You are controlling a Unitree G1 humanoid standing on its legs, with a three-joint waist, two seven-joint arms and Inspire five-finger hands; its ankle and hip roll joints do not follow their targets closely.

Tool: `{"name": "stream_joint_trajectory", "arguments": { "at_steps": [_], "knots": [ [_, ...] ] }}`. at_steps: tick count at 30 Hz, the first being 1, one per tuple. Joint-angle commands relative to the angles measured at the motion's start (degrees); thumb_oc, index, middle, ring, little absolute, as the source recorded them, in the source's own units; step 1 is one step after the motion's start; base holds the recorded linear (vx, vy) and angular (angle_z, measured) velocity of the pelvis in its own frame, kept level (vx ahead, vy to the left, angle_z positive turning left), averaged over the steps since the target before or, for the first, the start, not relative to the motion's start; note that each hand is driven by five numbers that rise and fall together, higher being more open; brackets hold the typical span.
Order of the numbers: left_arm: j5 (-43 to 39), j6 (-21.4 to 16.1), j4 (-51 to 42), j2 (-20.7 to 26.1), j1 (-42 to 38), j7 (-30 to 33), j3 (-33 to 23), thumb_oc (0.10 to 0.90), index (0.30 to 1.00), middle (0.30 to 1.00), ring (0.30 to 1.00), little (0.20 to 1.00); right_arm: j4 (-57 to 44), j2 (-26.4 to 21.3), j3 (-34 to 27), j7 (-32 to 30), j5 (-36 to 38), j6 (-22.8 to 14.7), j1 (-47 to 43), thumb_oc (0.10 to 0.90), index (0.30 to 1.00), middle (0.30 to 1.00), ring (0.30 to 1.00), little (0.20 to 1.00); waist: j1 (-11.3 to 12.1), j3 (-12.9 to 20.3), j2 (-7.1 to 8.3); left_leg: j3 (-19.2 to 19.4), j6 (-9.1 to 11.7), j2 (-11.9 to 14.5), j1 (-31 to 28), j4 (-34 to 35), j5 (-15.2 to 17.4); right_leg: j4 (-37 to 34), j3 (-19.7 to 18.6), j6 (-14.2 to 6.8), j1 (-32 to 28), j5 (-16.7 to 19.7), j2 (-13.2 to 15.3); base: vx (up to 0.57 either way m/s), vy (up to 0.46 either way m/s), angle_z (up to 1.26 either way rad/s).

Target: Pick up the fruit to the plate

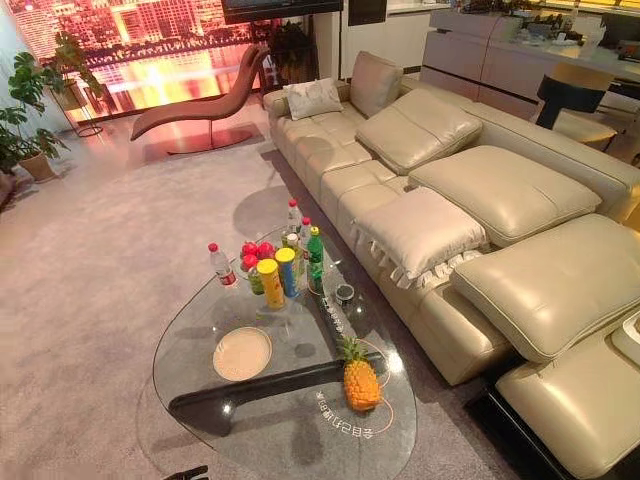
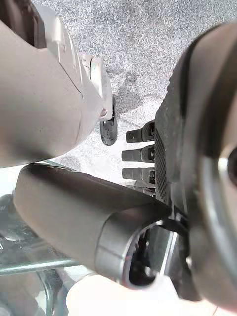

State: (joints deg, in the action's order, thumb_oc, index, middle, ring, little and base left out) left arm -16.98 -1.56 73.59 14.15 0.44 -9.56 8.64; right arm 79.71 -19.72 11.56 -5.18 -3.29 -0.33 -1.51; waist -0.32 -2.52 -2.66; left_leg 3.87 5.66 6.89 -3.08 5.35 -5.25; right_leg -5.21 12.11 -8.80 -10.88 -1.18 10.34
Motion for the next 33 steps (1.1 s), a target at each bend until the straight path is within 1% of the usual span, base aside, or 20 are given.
{"name": "stream_joint_trajectory", "arguments": {
  "at_steps": [1,3,8,20,33],
  "knots": [
    [0.6,-0.9,3.4,1.9,-6.4,-0.4,1.0,0.800,0.900,0.900,0.900,0.900,2.3,0.2,0.3,-1.3,1.6,0.4,-5.6,0.800,0.900,0.900,0.900,0.900,0.3,-1.8,0.70,2.8,0.0,0.5,-5.1,-0.3,6.5,0.9,0.7,0.0,1.8,1.4,1.2,-0.02,-0.108,-0.27],
    [0.3,-1.5,3.3,2.0,-6.3,-1.1,1.0,0.800,0.900,0.900,0.900,0.900,2.4,0.3,0.3,-1.4,1.6,0.3,-5.6,0.800,0.900,0.900,0.900,0.900,0.4,-1.8,0.74,2.9,0.1,0.5,-5.1,-0.3,6.5,0.9,0.6,0.0,1.7,1.4,1.1,0.00,0.000,0.00],
    [-0.1,-1.6,3.0,1.7,-6.5,-0.9,1.3,0.800,0.900,0.900,0.900,0.900,2.3,0.4,0.3,-1.5,1.7,0.4,-5.7,0.800,0.900,0.900,0.900,0.900,0.4,-1.9,0.78,2.8,0.1,0.7,-5.1,-0.3,6.4,1.0,0.6,0.0,1.8,1.3,1.1,0.00,0.000,0.00],
    [0.5,-1.0,3.4,2.1,-6.4,0.0,0.6,0.800,0.900,0.900,0.900,0.900,2.7,0.1,0.1,-1.0,1.6,0.2,-5.7,0.800,0.900,0.900,0.900,0.900,0.5,-1.6,0.80,2.6,0.1,0.5,-5.2,-0.3,6.5,0.8,0.7,-0.1,1.5,1.4,1.1,0.00,0.000,0.00],
    [-0.2,-0.6,3.5,2.0,-6.0,1.5,0.3,0.800,0.900,0.900,0.900,0.900,2.8,0.2,0.0,-1.6,1.5,0.4,-5.5,0.800,0.900,0.900,0.900,0.900,0.7,-2.4,0.70,2.6,0.2,0.3,-3.9,-0.3,5.8,0.3,0.9,-0.2,2.4,2.1,1.2,0.00,0.000,0.00]
  ]
}}
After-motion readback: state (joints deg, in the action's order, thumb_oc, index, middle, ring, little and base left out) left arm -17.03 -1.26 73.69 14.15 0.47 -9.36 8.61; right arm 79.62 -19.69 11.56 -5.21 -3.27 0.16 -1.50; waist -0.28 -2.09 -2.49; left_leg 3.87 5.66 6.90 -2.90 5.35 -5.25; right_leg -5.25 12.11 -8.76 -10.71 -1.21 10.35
